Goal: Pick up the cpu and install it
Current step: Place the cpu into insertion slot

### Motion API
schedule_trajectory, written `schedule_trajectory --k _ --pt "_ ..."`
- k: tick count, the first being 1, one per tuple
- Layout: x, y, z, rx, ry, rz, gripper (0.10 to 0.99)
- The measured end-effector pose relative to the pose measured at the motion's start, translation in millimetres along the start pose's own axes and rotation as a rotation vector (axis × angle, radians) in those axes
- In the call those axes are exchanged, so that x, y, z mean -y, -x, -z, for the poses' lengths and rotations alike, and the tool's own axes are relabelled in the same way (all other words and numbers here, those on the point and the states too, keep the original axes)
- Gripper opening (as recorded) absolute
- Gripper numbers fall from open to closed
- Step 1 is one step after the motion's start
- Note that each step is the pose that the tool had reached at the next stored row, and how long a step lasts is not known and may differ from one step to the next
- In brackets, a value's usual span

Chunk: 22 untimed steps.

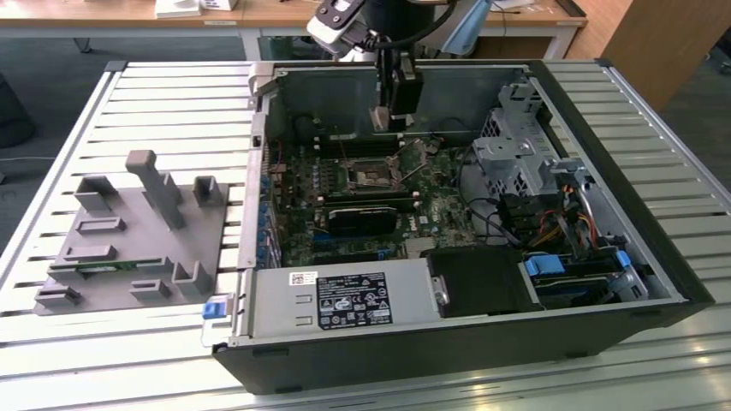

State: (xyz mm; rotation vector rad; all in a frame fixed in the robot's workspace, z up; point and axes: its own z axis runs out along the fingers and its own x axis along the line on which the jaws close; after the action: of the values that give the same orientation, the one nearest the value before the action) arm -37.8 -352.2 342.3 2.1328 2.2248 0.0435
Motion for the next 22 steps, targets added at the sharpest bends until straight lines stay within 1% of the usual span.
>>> schedule_trajectory --k 3,11,16,22 --pt "0.6 -1.3 -5.2 0.0021 -0.001 -0.018 0.533" --pt "2.9 -6.9 -19.7 0.0021 -0.001 -0.019 0.533" --pt "5.0 -13.2 -28.5 0.0021 -0.001 -0.019 0.533" --pt "7.9 -19.0 -39.1 0.0019 0.0 -0.015 0.533"
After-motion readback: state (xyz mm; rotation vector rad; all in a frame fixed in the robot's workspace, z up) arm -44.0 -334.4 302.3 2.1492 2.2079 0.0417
